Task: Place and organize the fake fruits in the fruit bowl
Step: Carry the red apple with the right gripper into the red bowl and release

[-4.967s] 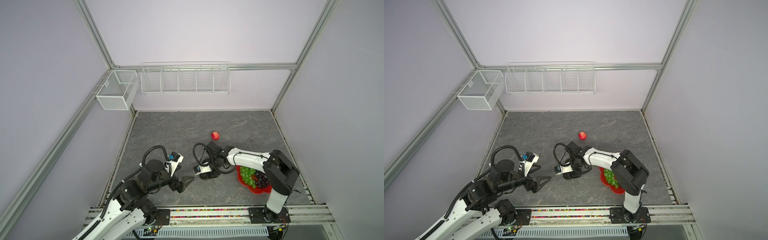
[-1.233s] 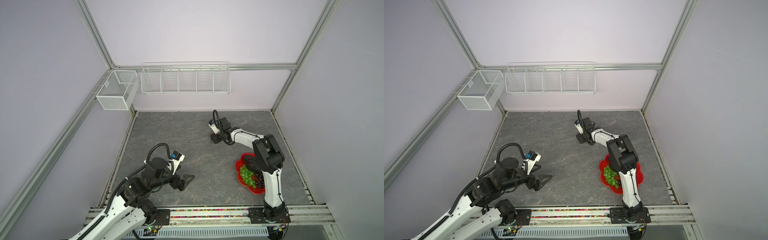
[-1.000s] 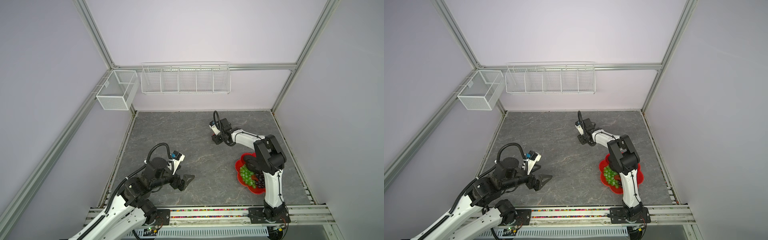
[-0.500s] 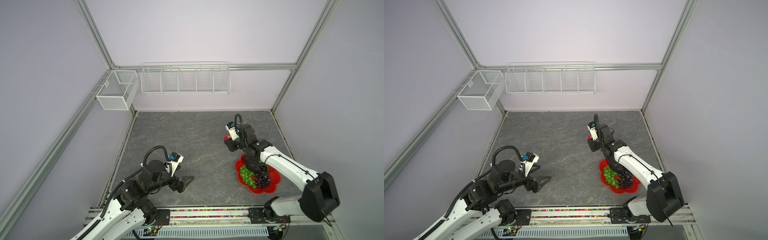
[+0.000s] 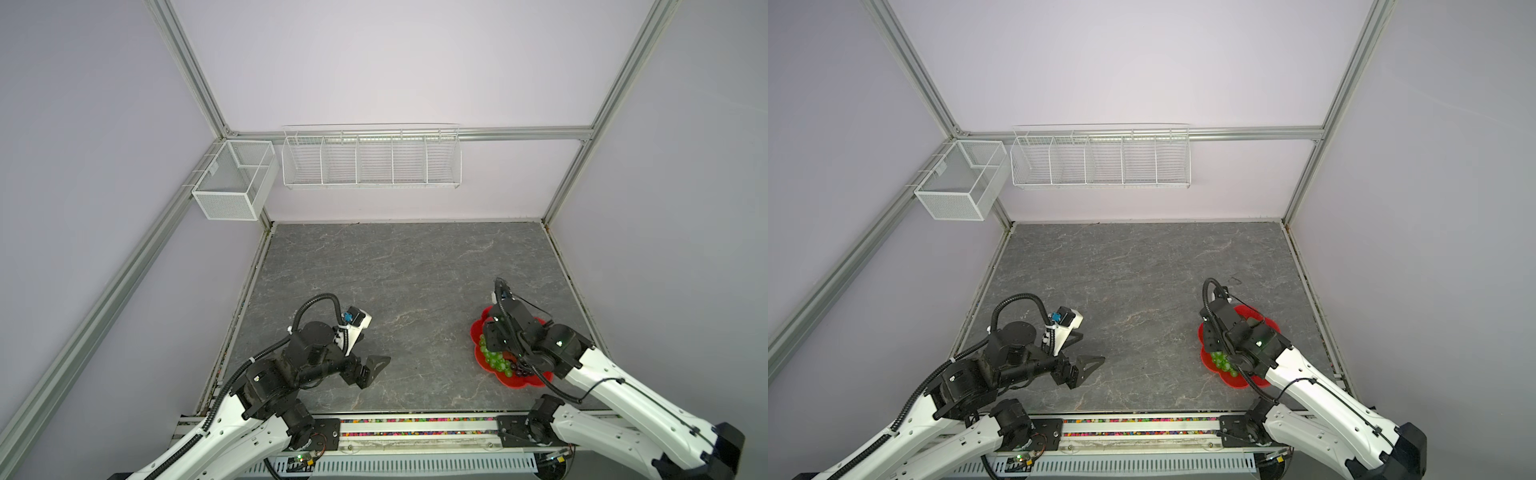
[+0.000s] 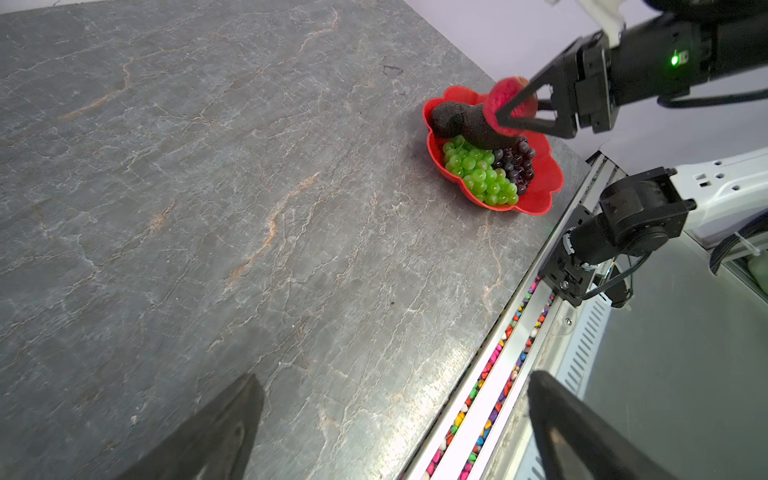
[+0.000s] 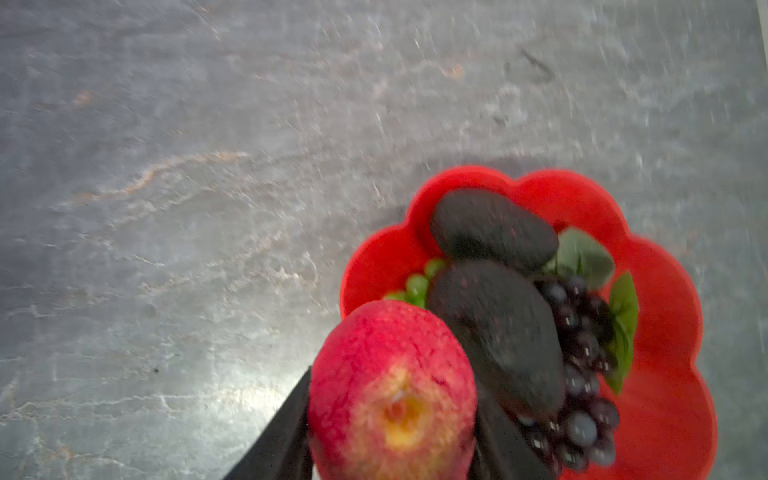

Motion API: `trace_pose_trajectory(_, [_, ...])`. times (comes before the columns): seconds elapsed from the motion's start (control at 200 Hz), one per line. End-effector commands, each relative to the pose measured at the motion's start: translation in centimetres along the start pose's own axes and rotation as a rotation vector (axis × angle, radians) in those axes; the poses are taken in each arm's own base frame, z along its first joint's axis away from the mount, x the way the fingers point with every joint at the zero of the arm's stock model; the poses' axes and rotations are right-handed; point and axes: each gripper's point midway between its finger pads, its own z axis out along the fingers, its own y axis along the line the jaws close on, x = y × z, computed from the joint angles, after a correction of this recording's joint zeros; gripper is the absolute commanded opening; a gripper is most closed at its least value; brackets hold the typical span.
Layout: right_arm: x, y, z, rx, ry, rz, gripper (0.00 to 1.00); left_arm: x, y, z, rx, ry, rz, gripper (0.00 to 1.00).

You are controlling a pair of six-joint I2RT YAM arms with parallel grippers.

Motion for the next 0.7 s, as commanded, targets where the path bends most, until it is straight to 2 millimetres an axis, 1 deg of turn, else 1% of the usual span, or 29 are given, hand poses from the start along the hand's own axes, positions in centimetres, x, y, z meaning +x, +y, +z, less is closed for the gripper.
trace_pose_trajectory(0.0, [4.2, -3.3, 0.1, 0.152, 0.105, 0.118, 0.37, -0.6, -0.5, -0.7, 0.015, -0.022, 0.004, 0.99])
trace_pose_trajectory(0.07, [5.1, -3.5, 0.7, 0.182, 0.14, 0.135, 0.38, -0.6, -0.6, -0.7, 0.021, -0.019, 0.006, 0.99])
trace_pose_trajectory(0.15, [5.5, -3.6, 1.0, 0.227, 0.177, 0.131, 0.38, -0.6, -0.7, -0.9, 0.025, -0.025, 0.005, 0.99])
trace_pose_trajectory(0.195, [5.8, -4.1, 1.0, 0.27, 0.197, 0.126, 0.38, -0.7, -0.7, -1.0, 0.028, -0.034, 0.006, 0.99])
trace_pose_trajectory(0.28, [7.4, -4.9, 1.2, 0.324, 0.255, 0.136, 0.39, -0.9, -0.9, -1.3, 0.034, -0.049, 0.009, 0.99])
trace_pose_trajectory(0.36, [8.5, -5.4, 1.6, 0.332, 0.257, 0.164, 0.41, -0.8, -1.0, -1.3, 0.041, -0.048, 0.01, 0.99])
trace_pose_trajectory(0.425, [8.6, -5.8, 1.6, 0.324, 0.23, 0.182, 0.44, -0.8, -1.1, -1.2, 0.047, -0.041, 0.011, 0.99])
trace_pose_trajectory(0.465, [8.8, -6.0, 1.5, 0.321, 0.223, 0.193, 0.46, -0.7, -1.1, -1.1, 0.05, -0.037, 0.011, 0.99])
trace_pose_trajectory(0.54, [8.8, -6.1, 1.4, 0.311, 0.207, 0.203, 0.57, -0.7, -1.1, -1.0, 0.047, -0.033, 0.01, 0.99])
trace_pose_trajectory(0.58, [8.5, -6.2, 1.2, 0.31, 0.196, 0.203, 0.62, -0.7, -1.0, -1.0, 0.044, -0.032, 0.01, 0.99])
trace_pose_trajectory(0.695, [8.0, -6.1, 1.0, 0.311, 0.184, 0.192, 0.68, -0.7, -0.8, -1.0, 0.034, -0.033, 0.007, 0.99])
